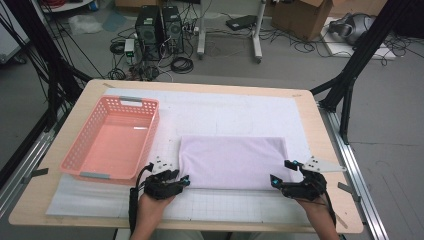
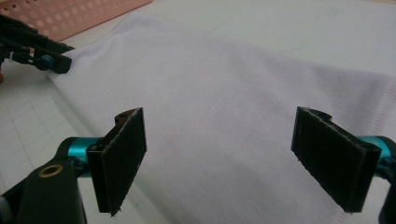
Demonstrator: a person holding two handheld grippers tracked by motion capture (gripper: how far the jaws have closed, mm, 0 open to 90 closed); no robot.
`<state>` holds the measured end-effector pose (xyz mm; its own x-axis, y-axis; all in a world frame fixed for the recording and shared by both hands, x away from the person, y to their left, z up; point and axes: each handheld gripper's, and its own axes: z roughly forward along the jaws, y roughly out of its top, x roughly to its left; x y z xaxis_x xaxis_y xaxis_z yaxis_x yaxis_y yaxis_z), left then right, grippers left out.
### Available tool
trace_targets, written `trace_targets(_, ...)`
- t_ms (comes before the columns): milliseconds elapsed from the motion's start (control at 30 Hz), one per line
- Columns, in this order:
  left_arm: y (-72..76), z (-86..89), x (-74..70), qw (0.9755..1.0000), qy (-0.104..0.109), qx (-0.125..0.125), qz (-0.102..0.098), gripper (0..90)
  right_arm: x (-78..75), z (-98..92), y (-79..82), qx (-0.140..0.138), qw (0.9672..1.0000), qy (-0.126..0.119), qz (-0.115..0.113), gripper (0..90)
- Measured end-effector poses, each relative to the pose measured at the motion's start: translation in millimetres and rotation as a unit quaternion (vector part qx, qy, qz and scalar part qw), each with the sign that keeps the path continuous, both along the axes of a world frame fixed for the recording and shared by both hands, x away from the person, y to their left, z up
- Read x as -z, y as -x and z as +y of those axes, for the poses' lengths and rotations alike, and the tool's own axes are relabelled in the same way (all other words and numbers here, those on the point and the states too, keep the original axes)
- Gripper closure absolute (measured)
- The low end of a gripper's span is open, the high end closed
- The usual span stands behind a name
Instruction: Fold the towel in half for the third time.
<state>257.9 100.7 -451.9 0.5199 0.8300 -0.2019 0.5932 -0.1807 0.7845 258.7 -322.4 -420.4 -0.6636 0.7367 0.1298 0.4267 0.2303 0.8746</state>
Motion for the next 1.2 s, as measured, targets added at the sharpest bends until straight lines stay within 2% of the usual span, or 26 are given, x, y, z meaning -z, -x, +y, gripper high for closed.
trace_targets(200,-0.2,-3.5,0.9,0.9999,0.013,-0.006,0.007,75.2,-2.3,28.2,-21.4,-0.016,0.9999,0.000,0.003,16.9)
trace_targets(267,-0.8,-3.1,1.4,0.9997,0.021,-0.010,0.011,77.9,-4.7,39.8,-31.8,-0.025,0.9996,0.007,0.011,16.9)
trace_targets(400,-2.1,0.2,2.7,0.9989,0.040,-0.014,0.021,79.4,-9.5,60.6,-53.0,-0.035,0.9990,0.019,0.021,16.9)
trace_targets(567,-2.0,0.6,3.0,0.9985,0.045,-0.018,0.023,79.7,-16.7,81.7,-73.5,-0.039,0.9985,0.025,0.028,16.9)
trace_targets(667,-2.3,1.7,3.2,0.9984,0.048,-0.017,0.025,79.8,-19.9,97.2,-86.1,-0.052,0.9975,0.035,0.033,17.5)
trace_targets(800,-2.6,2.5,3.7,0.9975,0.059,-0.024,0.031,80.3,-20.1,120.0,-105.1,-0.088,0.9929,0.057,0.056,24.3)
trace_targets(1000,-3.5,5.1,4.6,0.9965,0.072,-0.023,0.037,80.8,-13.4,157.0,-128.6,-0.115,0.9862,0.089,0.079,25.7)
trace_targets(1200,-3.9,8.5,5.3,0.9950,0.087,-0.023,0.043,80.9,-0.7,189.2,-143.6,-0.129,0.9810,0.114,0.089,26.7)
